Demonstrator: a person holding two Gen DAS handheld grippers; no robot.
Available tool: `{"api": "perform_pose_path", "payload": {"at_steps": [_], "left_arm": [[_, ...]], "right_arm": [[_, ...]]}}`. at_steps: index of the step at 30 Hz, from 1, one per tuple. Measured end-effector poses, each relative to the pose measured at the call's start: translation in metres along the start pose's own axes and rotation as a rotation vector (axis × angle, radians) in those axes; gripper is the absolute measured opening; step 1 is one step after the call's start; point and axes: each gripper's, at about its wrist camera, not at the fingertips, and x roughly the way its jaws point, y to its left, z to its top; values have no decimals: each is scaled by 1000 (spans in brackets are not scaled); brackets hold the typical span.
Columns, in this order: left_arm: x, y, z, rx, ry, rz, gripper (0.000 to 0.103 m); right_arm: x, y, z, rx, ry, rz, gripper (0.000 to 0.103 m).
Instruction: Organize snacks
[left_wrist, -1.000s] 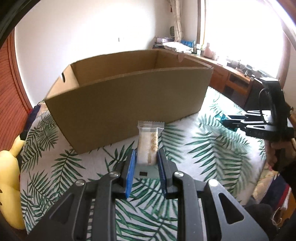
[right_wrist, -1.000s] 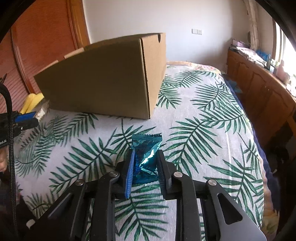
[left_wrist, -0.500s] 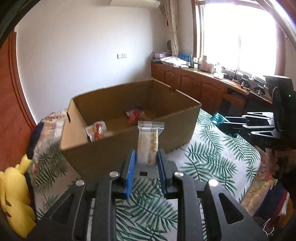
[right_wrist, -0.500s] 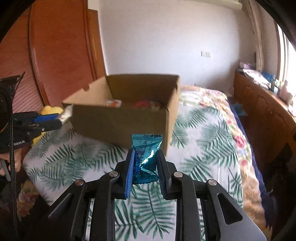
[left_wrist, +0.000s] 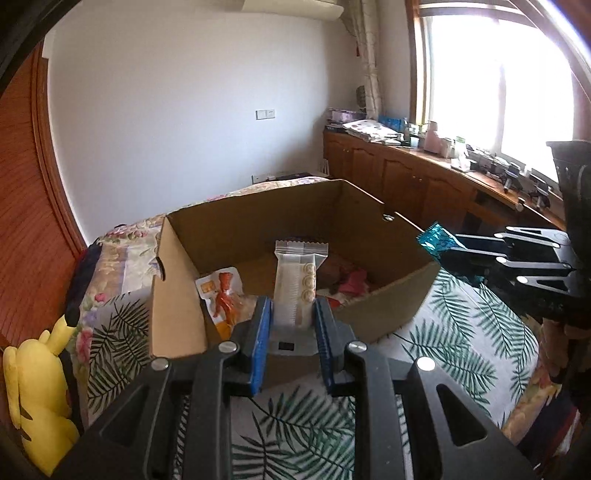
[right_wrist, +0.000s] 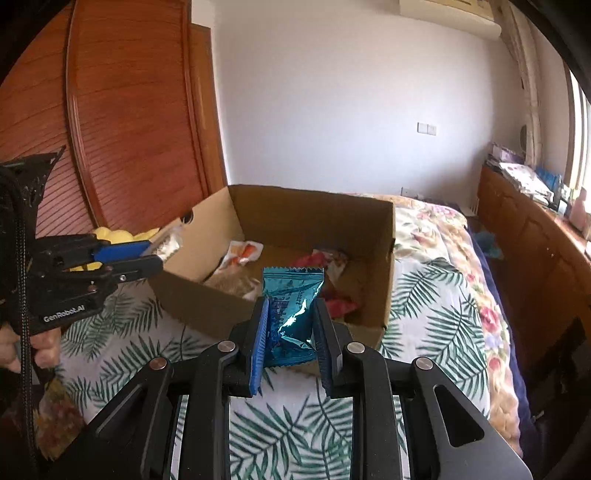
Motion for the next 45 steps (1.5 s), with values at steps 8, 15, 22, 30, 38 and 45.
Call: {"api": "perform_pose_path", "payload": {"at_steps": [8,15,22,30,38,45], "left_arm": [[28,15,8,-19,30,38,22],[57,27,5,-59,72,59,22],[67,28,4,-67,84,74,24],[74,33,4,-101,87,81,47],[69,33,3,-130,79,83,49],[47,27,12,-93,68,85,49]], "right_arm": [[14,-7,4,16,25,-10,22],[17,-9,0,3,42,-29,22],[34,-11,9,7,59,-28,22],[61,-12,21,49,92,-50,37],[74,-13,14,49,126,-71,41],[52,-5,21,37,96,-56,41]]}}
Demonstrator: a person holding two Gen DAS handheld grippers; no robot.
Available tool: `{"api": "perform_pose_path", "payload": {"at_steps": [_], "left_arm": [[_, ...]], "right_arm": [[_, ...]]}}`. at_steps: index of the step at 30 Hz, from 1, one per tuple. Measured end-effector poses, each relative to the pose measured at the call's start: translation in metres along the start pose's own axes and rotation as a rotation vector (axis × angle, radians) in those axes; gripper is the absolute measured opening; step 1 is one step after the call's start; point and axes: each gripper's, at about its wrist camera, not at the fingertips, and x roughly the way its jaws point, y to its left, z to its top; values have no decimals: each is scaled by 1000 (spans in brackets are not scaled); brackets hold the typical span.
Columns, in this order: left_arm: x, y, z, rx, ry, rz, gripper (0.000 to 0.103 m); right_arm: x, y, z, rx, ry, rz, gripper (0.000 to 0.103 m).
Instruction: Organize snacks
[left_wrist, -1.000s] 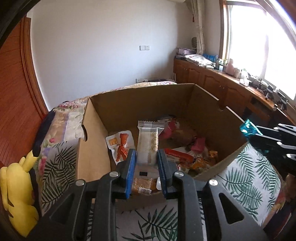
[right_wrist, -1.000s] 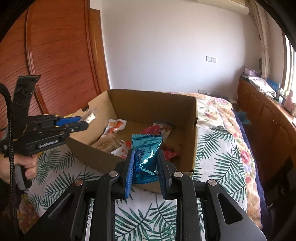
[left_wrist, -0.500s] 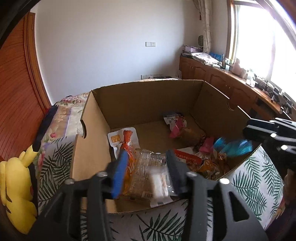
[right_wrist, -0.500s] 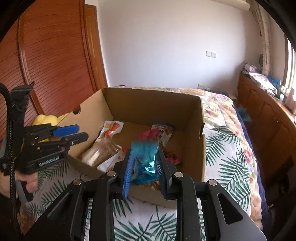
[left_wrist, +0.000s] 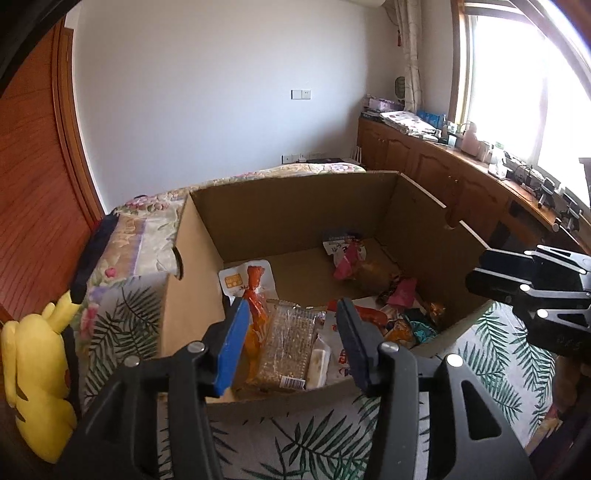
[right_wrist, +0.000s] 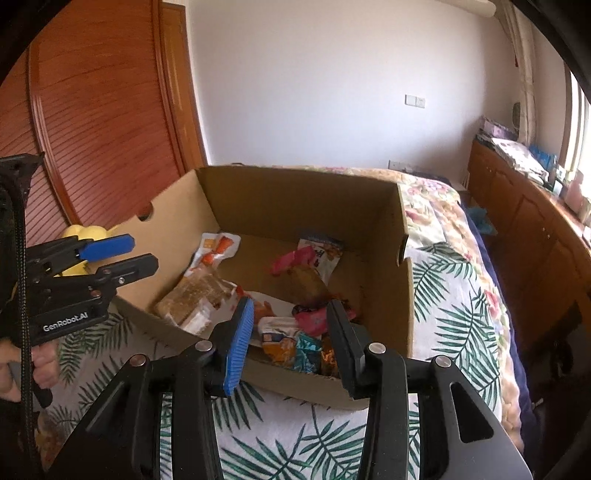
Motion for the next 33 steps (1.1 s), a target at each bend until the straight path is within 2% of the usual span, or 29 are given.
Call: {"api": "perform_pose_path", "payload": {"at_steps": [7,10,13,15,17,20,22,26,30,33], "left_arm": [[-51,-4,5,23,-60,2,52],[-69,-7,2,29,-81,4,58],[-87,-11,0,36,-108,2,72],[-98,-15,-2,44,-122,-5,74],[-106,-18,-5,55,-125,-8,82],[-117,-22,-10,48,-141,-5,85],[-124,-24,-14,43,-151,-6,91],[-136,-32,-24,65,-192,17,93],[-146,-38,-35,56,-198,21,93],[-157,-44,-50,57,-239,94,93]], "right_arm": [[-51,16,8,-20,-67,2,44],[-69,24,3,-9,-92,14,47],[-85,32,-2,1,-118,12,52],[-94,38,-5,-2,-132,8,54],[-101,40,-7,0,-144,-23,62],[-114,42,-11,14,-170,-62,73],[-120,42,-14,20,-176,-79,80],[-128,39,-21,38,-181,-78,87],[-136,40,-30,27,-178,-71,87],[-145,43,-38,12,-187,-70,88]]}}
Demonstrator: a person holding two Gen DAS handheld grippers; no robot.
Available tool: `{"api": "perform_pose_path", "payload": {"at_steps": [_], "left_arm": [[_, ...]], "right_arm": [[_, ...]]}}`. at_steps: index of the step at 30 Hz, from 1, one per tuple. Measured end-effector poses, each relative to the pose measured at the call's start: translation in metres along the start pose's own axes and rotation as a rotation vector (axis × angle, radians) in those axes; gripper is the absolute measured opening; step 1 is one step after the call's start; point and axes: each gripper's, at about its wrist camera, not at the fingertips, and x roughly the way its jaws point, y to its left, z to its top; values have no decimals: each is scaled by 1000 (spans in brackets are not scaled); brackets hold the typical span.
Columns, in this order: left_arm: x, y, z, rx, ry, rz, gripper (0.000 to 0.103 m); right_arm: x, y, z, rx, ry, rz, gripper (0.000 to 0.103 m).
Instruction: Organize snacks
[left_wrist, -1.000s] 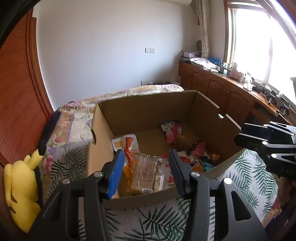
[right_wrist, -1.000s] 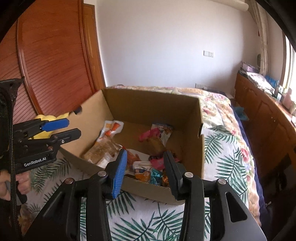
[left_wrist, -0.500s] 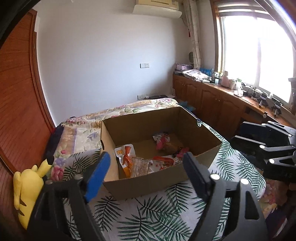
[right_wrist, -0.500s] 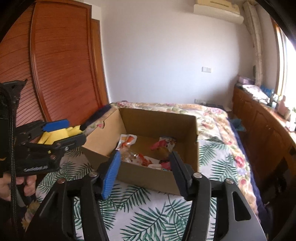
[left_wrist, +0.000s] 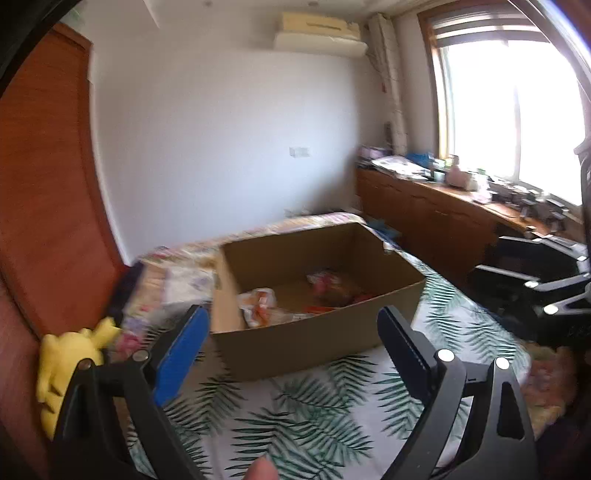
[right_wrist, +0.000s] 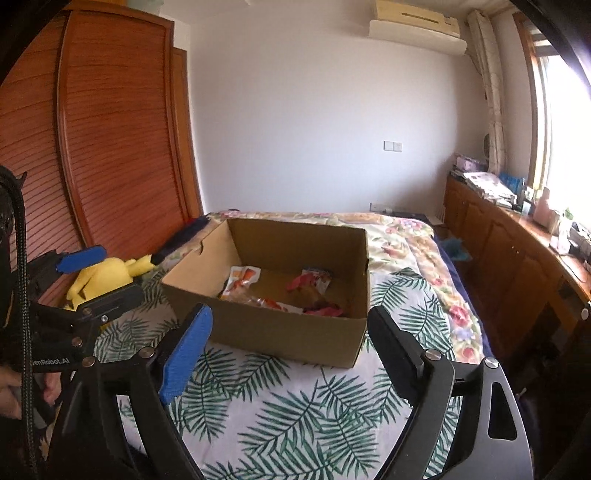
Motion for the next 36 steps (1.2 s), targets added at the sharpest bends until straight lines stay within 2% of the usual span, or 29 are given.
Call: {"api": "perform_pose_path", "payload": {"at_steps": [2,7,11,19,29,36], "left_arm": [[-9,-5,-8,15,-13,52,93],[-26,-4,-28,-56,3,57,93],[-36,-7,-43,-65,3,97,93],[-60,-12,-65,-126,22,64,93],[-79,-22,-87,-132,21,95,93],[-80,-27,-99,-142,43,95,93]], "right_arm": [[-9,2,-6,-10,-15,-10,88],[-25,4,-23,-1,-29,-2,88],[-37,6,-36,-5,-43,-18,88],[-63,7,-65,14,-57,-40,88],[-89,1,-92,43,-94,-87,88],[-95,-1,-105,62,-94,-86,87]]}}
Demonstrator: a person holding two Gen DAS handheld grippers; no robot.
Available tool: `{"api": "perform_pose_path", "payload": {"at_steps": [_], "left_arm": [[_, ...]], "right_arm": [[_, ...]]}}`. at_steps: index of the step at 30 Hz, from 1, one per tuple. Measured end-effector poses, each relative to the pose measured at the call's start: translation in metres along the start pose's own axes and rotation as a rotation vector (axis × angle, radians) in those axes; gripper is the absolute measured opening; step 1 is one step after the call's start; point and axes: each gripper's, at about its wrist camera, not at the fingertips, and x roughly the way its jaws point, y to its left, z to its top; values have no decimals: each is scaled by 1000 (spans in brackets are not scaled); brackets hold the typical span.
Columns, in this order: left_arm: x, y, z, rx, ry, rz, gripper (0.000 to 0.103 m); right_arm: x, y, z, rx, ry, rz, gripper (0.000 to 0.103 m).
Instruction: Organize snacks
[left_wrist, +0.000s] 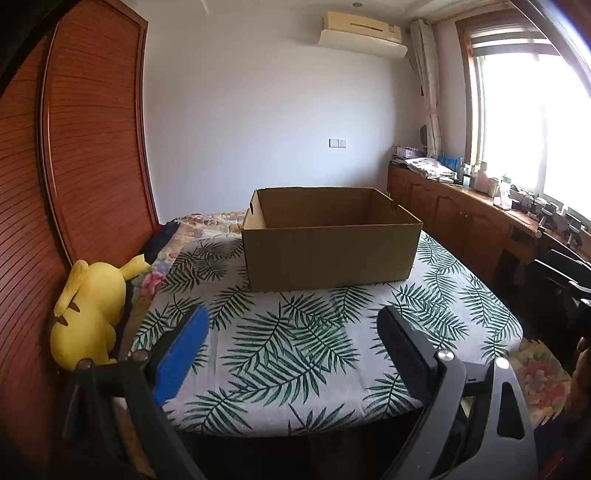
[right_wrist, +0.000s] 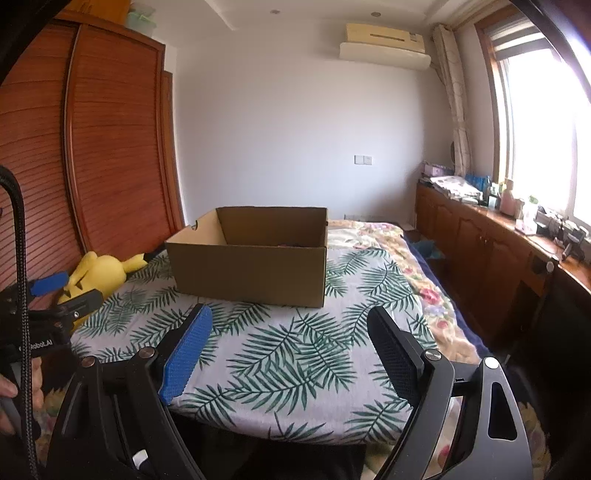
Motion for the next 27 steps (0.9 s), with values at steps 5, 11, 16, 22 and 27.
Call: {"api": "perform_pose_path", "payload": {"at_steps": [5,11,16,22,27], "left_arm": [[1,-1,-3,2,11,-3,93],[0,-3,-3,-1,9,-3,93],[-1,-2,-4,-1,6,-1,93],[-2,-3,-4,-3,8,-3,93],[-4,-3,-4,-2,1,2,93]], "right_arm": [[4,1,-3,6,3,2,87],[5,-2,-3,13,-3,-12,87],[3,-2,-4,7,-7,-19,87],[2,0,-4,-1,-12,-20,87],[2,1,-4,-1,-12,-18,87]]}}
